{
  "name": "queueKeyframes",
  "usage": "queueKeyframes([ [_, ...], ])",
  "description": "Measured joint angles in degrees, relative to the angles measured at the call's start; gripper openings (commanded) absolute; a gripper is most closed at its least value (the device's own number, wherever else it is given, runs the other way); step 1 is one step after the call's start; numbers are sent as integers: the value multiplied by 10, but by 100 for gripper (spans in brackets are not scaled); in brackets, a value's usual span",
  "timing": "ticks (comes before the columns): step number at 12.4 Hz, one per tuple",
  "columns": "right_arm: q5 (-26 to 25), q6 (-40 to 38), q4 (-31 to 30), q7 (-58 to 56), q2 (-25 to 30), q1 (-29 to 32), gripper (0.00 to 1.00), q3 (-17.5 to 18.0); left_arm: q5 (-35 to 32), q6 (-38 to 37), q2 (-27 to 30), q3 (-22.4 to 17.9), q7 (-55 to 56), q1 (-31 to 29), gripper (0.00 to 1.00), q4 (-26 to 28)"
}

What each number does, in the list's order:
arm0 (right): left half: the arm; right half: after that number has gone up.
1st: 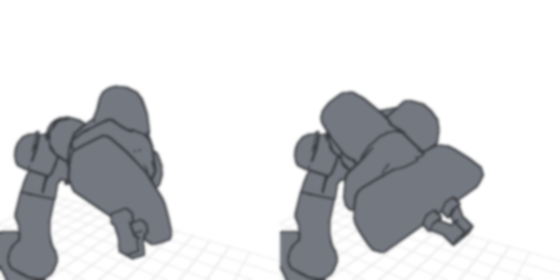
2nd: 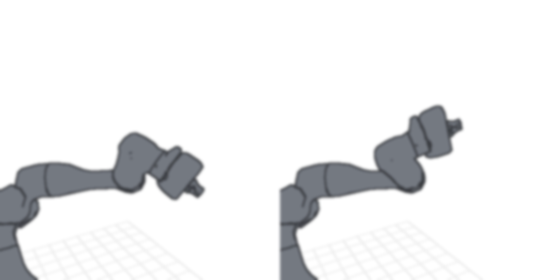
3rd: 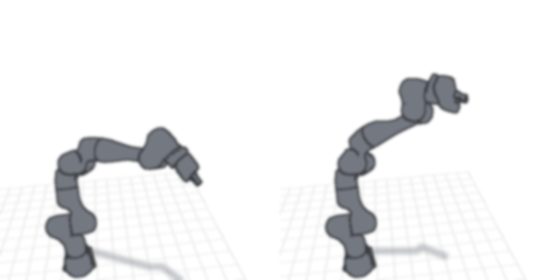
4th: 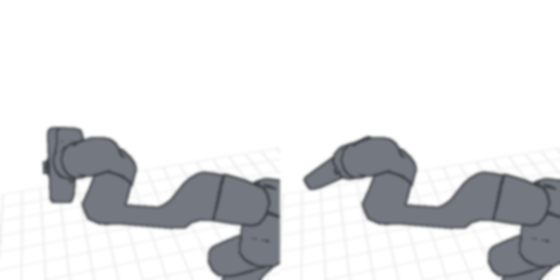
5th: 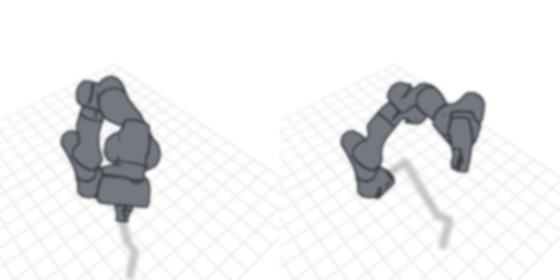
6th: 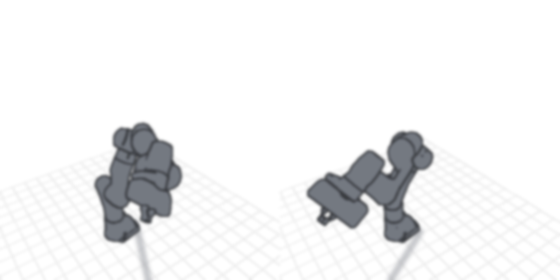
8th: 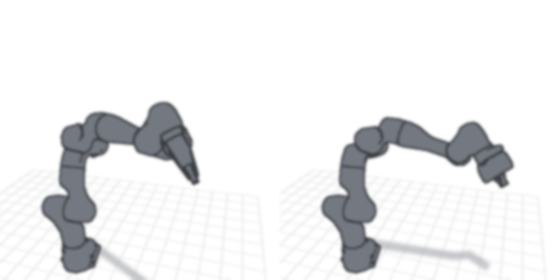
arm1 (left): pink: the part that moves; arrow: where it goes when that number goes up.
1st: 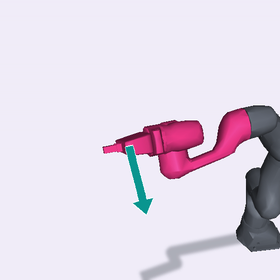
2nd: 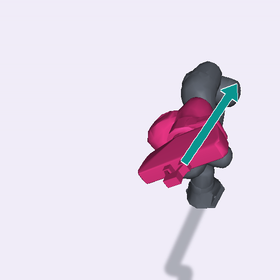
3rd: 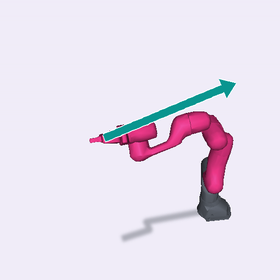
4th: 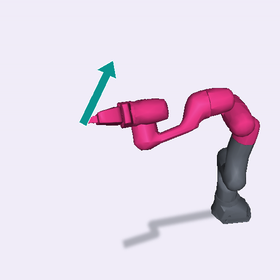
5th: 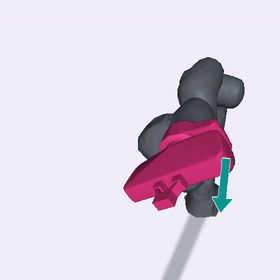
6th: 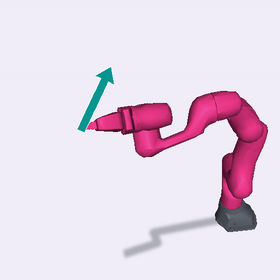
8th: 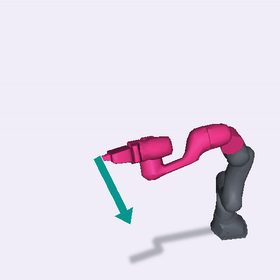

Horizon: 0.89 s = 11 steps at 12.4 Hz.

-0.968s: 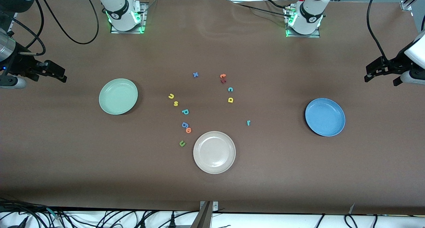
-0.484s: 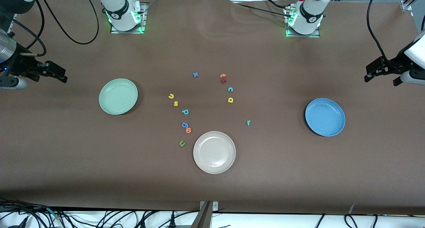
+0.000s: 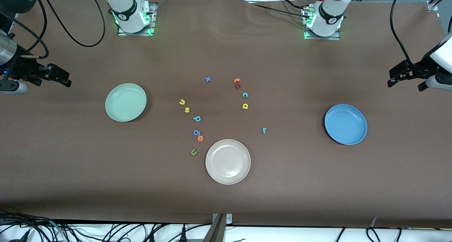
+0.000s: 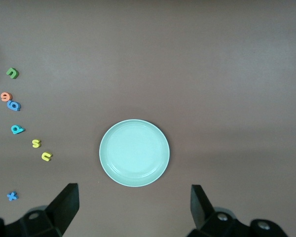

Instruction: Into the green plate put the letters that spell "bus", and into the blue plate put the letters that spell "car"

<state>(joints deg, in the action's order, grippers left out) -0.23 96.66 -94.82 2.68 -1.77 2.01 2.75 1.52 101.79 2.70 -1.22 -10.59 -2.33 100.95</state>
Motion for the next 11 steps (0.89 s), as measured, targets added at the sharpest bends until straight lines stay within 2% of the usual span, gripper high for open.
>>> queueKeyframes([
  [11, 0, -14, 0, 0, 0, 0, 100, 0, 0, 0, 0, 0, 0, 0, 100, 0],
])
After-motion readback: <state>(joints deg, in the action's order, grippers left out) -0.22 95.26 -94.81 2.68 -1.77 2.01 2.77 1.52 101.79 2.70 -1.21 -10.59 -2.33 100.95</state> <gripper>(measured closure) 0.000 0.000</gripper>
